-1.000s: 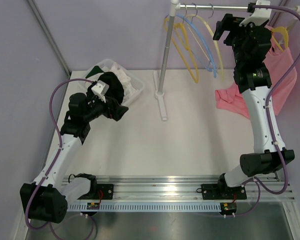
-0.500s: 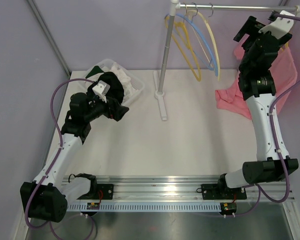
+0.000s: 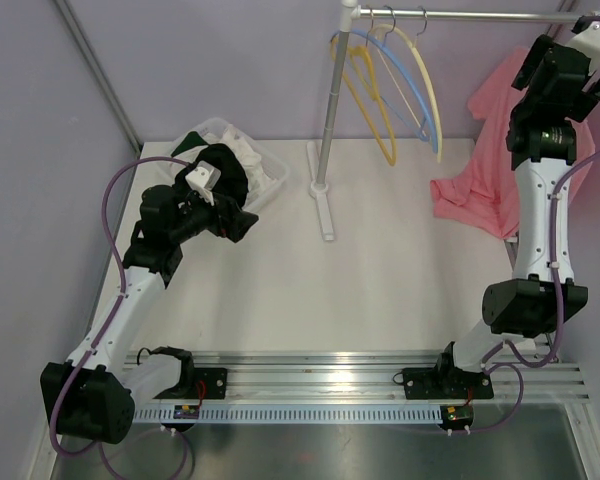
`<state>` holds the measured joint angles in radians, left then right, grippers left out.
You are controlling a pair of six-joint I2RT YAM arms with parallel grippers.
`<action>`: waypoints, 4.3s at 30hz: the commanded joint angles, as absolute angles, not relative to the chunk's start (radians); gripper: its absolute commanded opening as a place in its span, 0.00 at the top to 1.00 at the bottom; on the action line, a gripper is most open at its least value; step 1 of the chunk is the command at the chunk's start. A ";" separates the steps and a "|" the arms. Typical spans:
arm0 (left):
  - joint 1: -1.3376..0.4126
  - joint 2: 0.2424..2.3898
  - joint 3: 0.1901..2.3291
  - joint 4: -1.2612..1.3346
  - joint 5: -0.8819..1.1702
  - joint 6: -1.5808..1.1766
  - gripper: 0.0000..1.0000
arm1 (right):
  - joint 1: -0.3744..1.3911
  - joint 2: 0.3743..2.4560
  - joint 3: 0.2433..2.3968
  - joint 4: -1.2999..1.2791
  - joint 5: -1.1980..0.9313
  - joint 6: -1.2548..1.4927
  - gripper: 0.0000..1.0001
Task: Remove the t-shirt from the hanger
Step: Grab a hanger with a tshirt on it with the right arm
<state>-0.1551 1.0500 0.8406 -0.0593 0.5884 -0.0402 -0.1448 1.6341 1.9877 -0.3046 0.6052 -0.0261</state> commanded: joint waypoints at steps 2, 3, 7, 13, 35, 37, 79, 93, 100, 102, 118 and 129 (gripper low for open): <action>-0.161 1.058 0.865 -0.032 0.566 -0.018 0.01 | -0.149 1.649 2.039 -0.342 0.497 -0.083 0.01; -0.161 1.058 0.864 -0.028 0.561 -0.018 0.01 | -0.149 1.654 2.037 -0.344 0.488 -0.092 0.00; -0.161 1.061 0.856 -0.014 0.561 -0.021 0.01 | -0.152 1.696 2.049 -0.321 0.535 -0.132 0.00; -0.163 1.060 0.854 -0.014 0.558 -0.015 0.01 | -0.158 1.730 2.068 -0.285 0.543 -0.123 0.01; -0.175 1.098 0.856 -0.011 0.568 -0.008 0.01 | -0.301 1.852 2.203 -0.448 0.318 -0.046 0.24; -0.175 1.097 0.854 -0.014 0.563 -0.008 0.01 | -0.308 1.844 2.191 -0.445 0.314 -0.037 0.27; -0.195 1.078 0.853 -0.015 0.554 -0.008 0.01 | -0.321 1.689 2.069 -0.488 -0.376 -0.038 1.00; -0.207 1.072 0.850 -0.023 0.551 0.025 0.01 | -0.256 1.704 2.108 -0.598 -0.557 -0.146 1.00; -0.215 1.062 0.847 -0.023 0.548 0.026 0.01 | -0.212 1.687 2.092 -0.609 -0.552 -0.186 1.00; -0.216 1.060 0.845 -0.023 0.548 0.026 0.01 | -0.212 1.680 2.085 -0.607 -0.542 -0.187 1.00; -0.227 1.062 0.845 -0.028 0.543 0.035 0.01 | -0.212 1.646 2.023 -0.459 -0.448 -0.112 0.47; -0.232 1.049 0.844 -0.031 0.545 0.040 0.01 | -0.212 1.628 1.922 -0.204 -0.391 -0.049 0.39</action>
<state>-0.2264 1.0809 0.8406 -0.0589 0.5526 0.0250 -0.2157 1.6714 1.9263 -0.3347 -0.4240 -0.0784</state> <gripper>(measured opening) 0.987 0.611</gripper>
